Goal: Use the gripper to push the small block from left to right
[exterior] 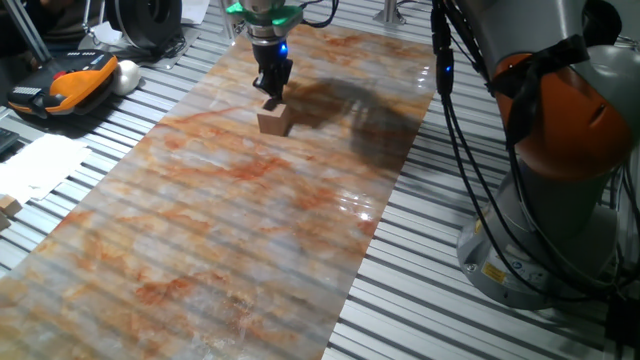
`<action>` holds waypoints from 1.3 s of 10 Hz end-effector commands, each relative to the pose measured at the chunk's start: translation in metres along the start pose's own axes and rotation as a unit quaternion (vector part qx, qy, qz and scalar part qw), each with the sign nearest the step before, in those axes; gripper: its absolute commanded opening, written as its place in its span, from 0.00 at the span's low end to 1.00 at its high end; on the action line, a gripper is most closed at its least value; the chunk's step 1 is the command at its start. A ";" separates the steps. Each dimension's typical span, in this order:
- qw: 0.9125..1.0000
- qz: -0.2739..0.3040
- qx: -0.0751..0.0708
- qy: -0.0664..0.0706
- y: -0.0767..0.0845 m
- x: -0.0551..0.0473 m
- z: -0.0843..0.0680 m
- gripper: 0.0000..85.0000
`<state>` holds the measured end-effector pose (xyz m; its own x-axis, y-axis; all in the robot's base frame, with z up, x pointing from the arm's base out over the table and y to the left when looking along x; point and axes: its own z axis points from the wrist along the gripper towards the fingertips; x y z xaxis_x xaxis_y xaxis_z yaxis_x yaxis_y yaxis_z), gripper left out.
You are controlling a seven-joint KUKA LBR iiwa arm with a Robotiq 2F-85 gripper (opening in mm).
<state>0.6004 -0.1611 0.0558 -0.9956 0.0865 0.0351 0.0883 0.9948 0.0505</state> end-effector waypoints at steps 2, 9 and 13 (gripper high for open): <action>1.000 0.002 0.000 0.004 0.004 0.001 0.001 0.00; 0.999 0.012 -0.020 0.027 0.017 0.004 0.007 0.00; 0.998 0.015 -0.030 0.048 0.027 0.007 0.013 0.00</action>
<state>0.5976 -0.1347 0.0467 -0.9856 0.1106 0.1276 0.1246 0.9863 0.1077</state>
